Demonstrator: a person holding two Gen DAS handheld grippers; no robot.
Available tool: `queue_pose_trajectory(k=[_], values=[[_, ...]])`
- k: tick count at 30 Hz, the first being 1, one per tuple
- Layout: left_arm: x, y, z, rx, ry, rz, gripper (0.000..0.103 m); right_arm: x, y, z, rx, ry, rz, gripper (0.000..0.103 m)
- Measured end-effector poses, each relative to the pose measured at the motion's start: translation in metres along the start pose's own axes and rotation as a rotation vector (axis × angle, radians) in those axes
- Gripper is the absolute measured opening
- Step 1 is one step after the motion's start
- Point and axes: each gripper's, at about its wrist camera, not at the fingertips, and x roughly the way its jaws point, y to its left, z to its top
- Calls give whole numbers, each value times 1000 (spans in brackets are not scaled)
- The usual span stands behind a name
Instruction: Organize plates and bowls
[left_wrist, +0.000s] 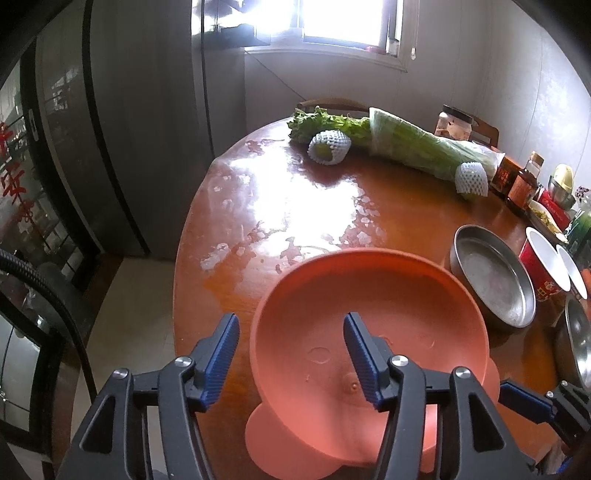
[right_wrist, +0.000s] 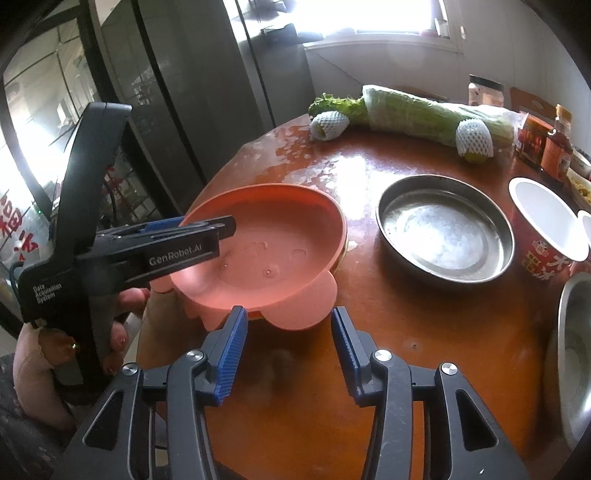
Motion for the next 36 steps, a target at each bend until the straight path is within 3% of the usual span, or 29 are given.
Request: queue_pose_trajectory(k=[5, 17, 30, 36], values=[[-6, 3, 2, -9, -12, -4, 63, -8, -3, 1, 17, -19, 5, 56], [-42, -12, 10, 13, -69, -26, 64, -37, -14, 2, 47, -74, -9, 56], [-77, -62, 23, 109, -116, -47, 64, -84, -39, -1, 106, -164, -37, 57], [-73, -91, 35, 166, -89, -68, 64, -93, -58, 2, 143, -175, -69, 59]])
